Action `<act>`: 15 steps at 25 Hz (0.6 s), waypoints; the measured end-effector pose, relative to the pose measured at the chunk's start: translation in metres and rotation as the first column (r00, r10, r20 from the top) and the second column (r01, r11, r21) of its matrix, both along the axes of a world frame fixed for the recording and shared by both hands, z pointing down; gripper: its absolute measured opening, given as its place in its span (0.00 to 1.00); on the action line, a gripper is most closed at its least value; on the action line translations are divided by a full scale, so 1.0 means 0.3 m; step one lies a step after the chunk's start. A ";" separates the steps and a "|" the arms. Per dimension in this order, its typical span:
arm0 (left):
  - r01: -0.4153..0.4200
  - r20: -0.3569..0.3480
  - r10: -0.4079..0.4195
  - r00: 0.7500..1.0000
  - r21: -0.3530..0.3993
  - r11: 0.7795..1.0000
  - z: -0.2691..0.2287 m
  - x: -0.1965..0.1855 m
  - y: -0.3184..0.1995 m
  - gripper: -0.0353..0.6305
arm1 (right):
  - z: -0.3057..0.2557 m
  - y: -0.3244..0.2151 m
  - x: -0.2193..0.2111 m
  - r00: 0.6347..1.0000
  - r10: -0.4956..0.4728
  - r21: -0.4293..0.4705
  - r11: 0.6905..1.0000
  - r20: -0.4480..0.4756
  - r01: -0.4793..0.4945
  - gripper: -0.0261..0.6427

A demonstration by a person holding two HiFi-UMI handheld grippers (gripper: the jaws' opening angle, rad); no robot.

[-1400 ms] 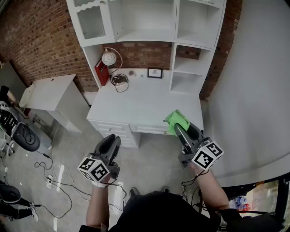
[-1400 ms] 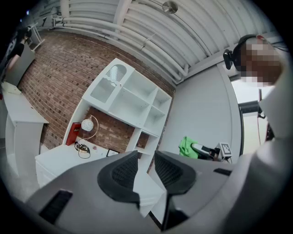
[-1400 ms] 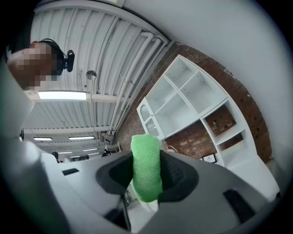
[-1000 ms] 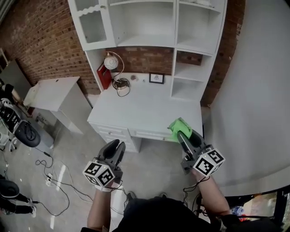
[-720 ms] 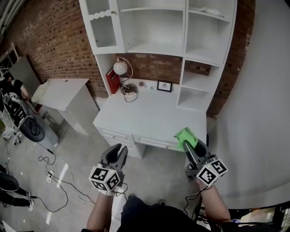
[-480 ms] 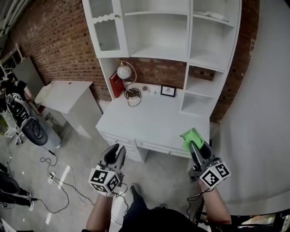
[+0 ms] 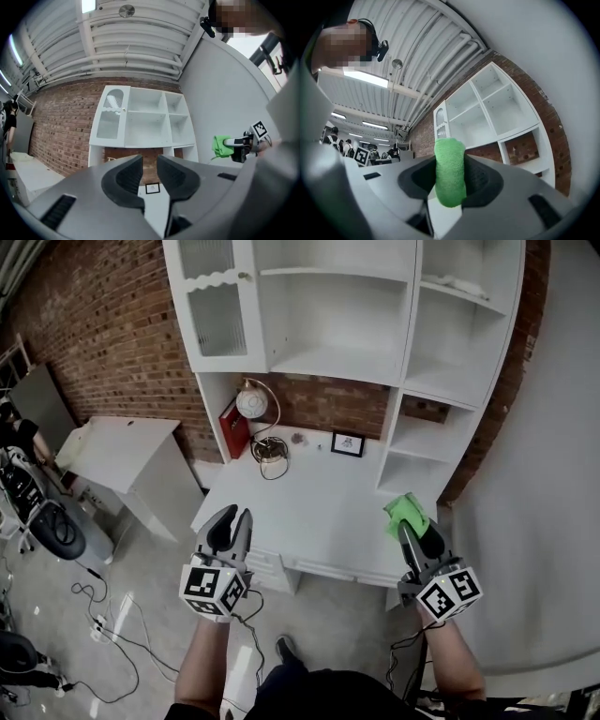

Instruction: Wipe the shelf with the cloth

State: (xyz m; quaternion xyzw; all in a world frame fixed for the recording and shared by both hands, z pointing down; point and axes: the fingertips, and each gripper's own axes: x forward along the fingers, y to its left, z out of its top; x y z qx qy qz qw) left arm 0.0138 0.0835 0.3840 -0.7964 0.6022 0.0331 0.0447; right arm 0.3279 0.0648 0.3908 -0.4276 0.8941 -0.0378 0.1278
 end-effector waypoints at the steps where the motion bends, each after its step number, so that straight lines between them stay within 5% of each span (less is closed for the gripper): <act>1: -0.011 0.007 0.010 1.000 0.024 1.000 -0.029 -0.014 -0.054 0.19 | -0.024 -0.038 -0.027 1.000 0.013 0.015 1.000 -0.006 -0.013 0.25; 7: -0.084 0.015 0.083 0.996 0.106 0.991 -0.139 -0.094 -0.296 0.17 | -0.152 -0.224 -0.195 0.993 0.095 0.105 0.991 -0.067 -0.087 0.25; 10: -0.104 0.045 0.100 0.994 0.093 0.990 -0.127 -0.145 -0.371 0.17 | -0.174 -0.297 -0.270 0.991 0.120 0.101 0.989 -0.066 -0.113 0.25; 15: -0.110 0.000 0.110 0.994 0.068 0.992 -0.082 -0.245 -0.466 0.17 | -0.156 -0.422 -0.377 0.992 0.114 0.058 0.992 -0.059 -0.111 0.25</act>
